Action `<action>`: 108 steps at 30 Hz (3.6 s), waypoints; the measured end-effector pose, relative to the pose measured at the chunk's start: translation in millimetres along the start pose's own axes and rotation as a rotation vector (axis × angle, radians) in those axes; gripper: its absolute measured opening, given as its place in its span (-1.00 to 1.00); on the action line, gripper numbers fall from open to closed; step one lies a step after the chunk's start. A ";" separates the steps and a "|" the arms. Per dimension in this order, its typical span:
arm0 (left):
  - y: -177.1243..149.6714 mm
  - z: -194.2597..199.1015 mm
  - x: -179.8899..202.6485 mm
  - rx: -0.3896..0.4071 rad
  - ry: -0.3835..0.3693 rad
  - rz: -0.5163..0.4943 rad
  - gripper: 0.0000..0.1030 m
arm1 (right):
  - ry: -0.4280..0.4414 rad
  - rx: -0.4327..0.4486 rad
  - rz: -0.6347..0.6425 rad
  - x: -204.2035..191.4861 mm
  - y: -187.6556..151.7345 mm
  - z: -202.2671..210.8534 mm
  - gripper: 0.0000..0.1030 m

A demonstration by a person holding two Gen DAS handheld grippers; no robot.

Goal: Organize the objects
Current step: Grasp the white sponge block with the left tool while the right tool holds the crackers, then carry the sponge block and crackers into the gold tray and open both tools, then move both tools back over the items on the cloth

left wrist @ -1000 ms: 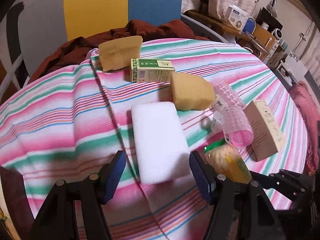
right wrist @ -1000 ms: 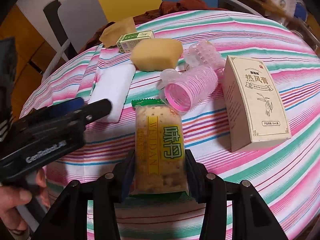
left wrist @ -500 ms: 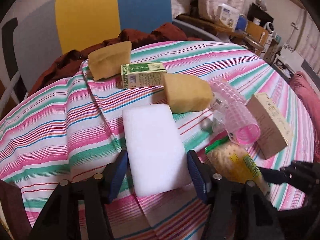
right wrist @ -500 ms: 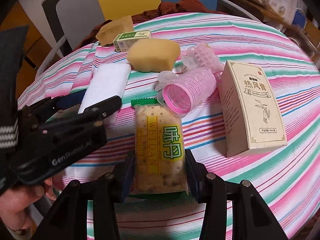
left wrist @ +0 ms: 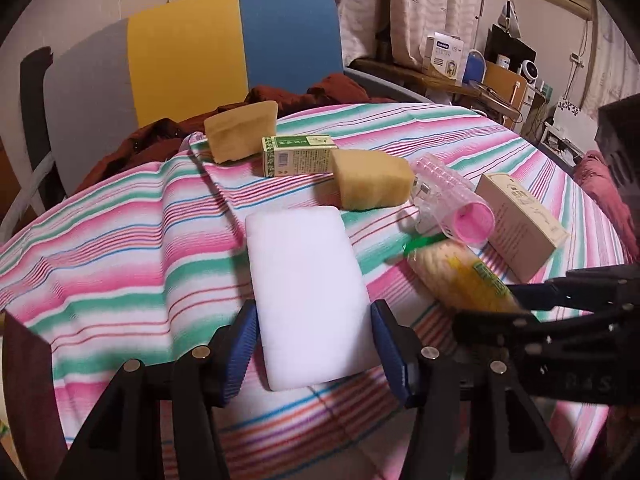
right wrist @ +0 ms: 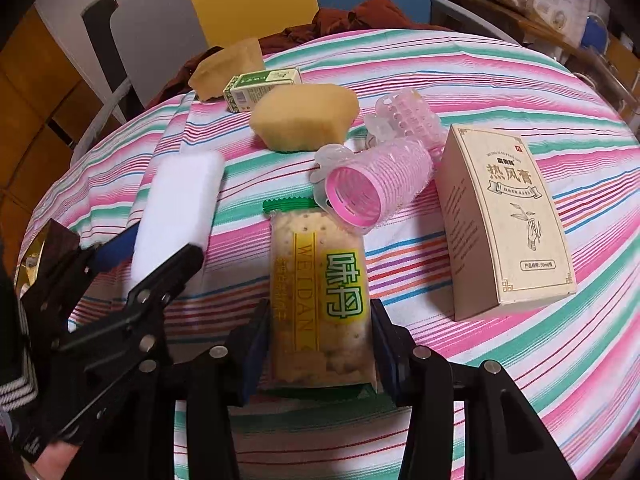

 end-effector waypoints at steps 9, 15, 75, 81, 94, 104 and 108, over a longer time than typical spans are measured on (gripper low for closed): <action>-20.4 30.0 -3.9 0.015 -0.044 0.068 0.07 | 0.035 0.018 0.041 -16.4 1.6 -0.6 -0.08; -33.7 60.9 -11.1 0.056 -0.057 0.099 0.07 | 0.034 0.044 0.094 -25.6 -1.0 4.4 -0.08; -244.6 210.0 -227.0 -0.062 0.251 0.480 0.17 | 0.339 0.111 0.443 -342.5 -121.7 56.3 0.21; -241.9 225.1 -230.8 -0.005 0.276 0.531 0.43 | 0.362 0.114 0.418 -334.8 -122.1 63.4 0.22; -230.1 245.8 -232.7 0.107 0.265 0.588 0.45 | 0.363 0.145 0.347 -304.6 -110.3 77.7 0.26; -198.4 237.3 -193.2 0.149 0.173 0.499 0.47 | 0.307 0.145 0.267 -249.5 -95.3 72.1 0.26; -186.4 229.8 -175.8 0.139 0.138 0.456 0.47 | 0.276 0.152 0.232 -220.7 -85.7 71.8 0.27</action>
Point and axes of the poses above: each gripper's, at about its wrist camera, not at the fingertips, and z roughly against the way its jaws point, x to its right, y to its top, the point moved 8 cm from there along -z, roughly the way its jaws point, and after that the axes turned 6 degrees about -z, right-handed, at the moved point
